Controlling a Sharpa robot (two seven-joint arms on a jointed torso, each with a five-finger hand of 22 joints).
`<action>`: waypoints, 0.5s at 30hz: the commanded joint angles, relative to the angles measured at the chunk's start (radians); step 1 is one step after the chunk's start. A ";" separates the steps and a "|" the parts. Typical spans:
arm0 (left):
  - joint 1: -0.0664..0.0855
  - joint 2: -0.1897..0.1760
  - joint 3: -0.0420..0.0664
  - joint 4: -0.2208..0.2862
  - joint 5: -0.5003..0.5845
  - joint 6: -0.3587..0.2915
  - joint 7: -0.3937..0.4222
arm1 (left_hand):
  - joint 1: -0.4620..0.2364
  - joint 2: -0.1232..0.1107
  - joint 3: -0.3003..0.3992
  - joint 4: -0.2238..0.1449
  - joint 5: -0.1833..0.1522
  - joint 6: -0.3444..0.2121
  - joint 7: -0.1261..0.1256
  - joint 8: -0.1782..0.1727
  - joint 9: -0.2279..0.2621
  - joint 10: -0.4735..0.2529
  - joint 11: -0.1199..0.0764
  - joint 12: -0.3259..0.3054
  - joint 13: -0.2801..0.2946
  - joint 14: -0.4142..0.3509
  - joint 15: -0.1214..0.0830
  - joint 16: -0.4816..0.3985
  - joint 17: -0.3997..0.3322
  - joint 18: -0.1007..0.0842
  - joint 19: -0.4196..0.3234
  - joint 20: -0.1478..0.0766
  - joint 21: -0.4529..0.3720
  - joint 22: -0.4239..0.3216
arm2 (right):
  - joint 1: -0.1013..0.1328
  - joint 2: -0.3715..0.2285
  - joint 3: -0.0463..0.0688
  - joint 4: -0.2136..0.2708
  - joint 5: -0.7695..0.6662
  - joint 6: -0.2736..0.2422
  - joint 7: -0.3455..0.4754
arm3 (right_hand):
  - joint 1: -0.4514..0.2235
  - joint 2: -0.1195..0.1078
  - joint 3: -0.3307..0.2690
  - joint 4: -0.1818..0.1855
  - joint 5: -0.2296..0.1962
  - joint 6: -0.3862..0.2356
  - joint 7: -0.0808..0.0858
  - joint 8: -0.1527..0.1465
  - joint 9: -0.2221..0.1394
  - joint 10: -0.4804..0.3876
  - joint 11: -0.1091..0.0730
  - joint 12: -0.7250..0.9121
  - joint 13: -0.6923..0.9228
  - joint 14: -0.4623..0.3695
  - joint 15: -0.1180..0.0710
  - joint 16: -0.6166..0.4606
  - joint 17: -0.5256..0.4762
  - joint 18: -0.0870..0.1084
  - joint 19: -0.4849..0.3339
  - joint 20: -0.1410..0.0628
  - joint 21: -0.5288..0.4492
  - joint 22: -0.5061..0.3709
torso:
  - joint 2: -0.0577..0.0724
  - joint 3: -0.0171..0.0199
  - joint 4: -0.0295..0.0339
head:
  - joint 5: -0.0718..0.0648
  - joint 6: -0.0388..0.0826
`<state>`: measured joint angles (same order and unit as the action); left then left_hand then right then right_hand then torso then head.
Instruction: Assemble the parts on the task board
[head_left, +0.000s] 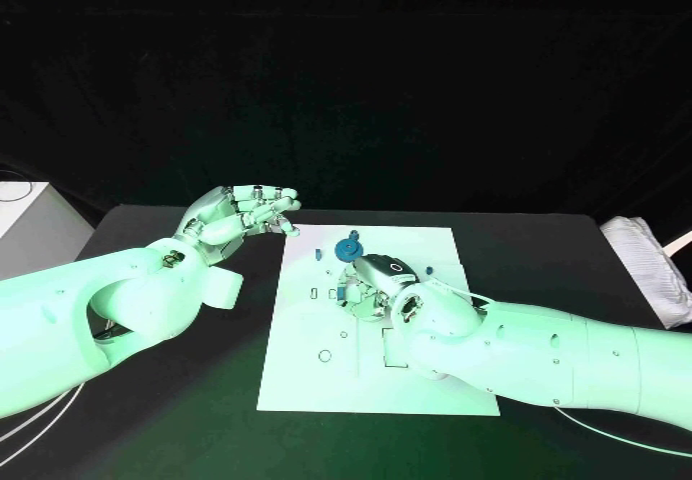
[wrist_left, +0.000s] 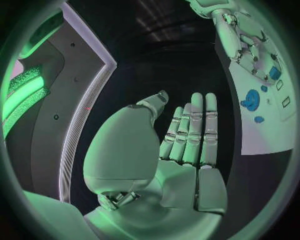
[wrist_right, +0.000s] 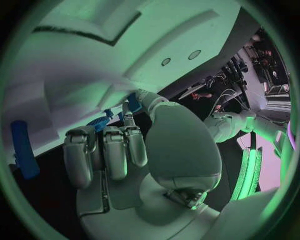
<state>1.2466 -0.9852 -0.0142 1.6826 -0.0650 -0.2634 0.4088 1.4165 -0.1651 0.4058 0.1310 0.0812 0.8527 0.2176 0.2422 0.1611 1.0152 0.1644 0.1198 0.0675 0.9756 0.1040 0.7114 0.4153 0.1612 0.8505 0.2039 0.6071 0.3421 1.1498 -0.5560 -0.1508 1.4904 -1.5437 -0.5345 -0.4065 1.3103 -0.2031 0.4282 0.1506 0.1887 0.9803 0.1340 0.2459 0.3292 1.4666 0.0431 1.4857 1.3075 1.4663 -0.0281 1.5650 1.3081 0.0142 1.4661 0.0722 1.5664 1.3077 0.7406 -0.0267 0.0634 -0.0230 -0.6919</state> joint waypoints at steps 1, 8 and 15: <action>0.001 0.000 0.001 0.002 -0.004 0.018 0.004 | -0.010 0.004 0.007 -0.001 -0.007 0.002 0.013 0.001 0.002 0.005 0.004 -0.003 0.002 -0.005 -0.002 0.005 -0.001 0.017 -0.007 0.001 0.006 0.001 | -0.001 0.000 0.000 0.000 -0.008 0.018 -0.001 | -0.002 -0.017 -0.002 -0.002 -0.005 -0.013 0.003 -0.009 -0.003 0.025 0.010 -0.012 0.175 0.104 0.009 0.006 0.263 -0.014 0.105 0.012 0.004 0.263 | 0.000 -0.0004 -0.0003 | 0.001 0.001; 0.001 -0.001 0.001 0.002 -0.004 0.018 0.004 | -0.010 0.004 0.007 -0.001 -0.007 0.002 0.013 0.001 0.002 0.005 0.004 -0.003 0.002 -0.005 -0.002 0.005 -0.001 0.017 -0.007 0.001 0.006 0.001 | -0.001 -0.001 0.000 0.001 -0.007 0.001 0.004 | -0.023 -0.036 -0.033 0.011 -0.051 -0.060 0.018 -0.038 -0.017 -0.013 0.025 -0.057 0.136 0.103 0.022 0.004 0.258 -0.013 0.102 0.024 -0.001 0.259 | 0.001 -0.0001 -0.0001 | 0.001 0.001; 0.001 -0.002 0.001 0.002 -0.004 0.018 0.003 | -0.010 0.004 0.007 -0.001 -0.007 0.002 0.013 0.001 0.002 0.005 0.004 -0.003 0.002 -0.005 -0.002 0.005 -0.001 0.017 -0.007 0.001 0.006 0.001 | -0.001 -0.002 0.000 0.003 -0.003 -0.020 0.013 | -0.005 -0.017 -0.184 0.060 -0.081 -0.087 0.027 -0.055 -0.028 -0.030 0.033 -0.076 0.119 0.102 0.030 0.002 0.254 -0.011 0.098 0.035 -0.009 0.253 | 0.001 0.0003 0.0000 | 0.000 0.001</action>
<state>1.2466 -0.9880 -0.0142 1.6824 -0.0652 -0.2626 0.4073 1.4165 -0.1651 0.4058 0.1310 0.0812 0.8527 0.2176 0.2422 0.1610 1.0152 0.1644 0.1198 0.0675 0.9757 0.1040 0.7113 0.4152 0.1611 0.8505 0.2039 0.6071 0.3419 1.1495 -0.5580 -0.1510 1.4919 -1.5422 -0.5403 -0.4052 1.2994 -0.2202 0.2518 0.2095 0.1095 0.8987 0.1617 0.1971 0.3017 1.4397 0.0772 1.4123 1.3074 1.4643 -0.0047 1.5649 1.3079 0.0142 1.4662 0.1007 1.5619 1.3075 0.7412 -0.0267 0.0633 -0.0223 -0.6907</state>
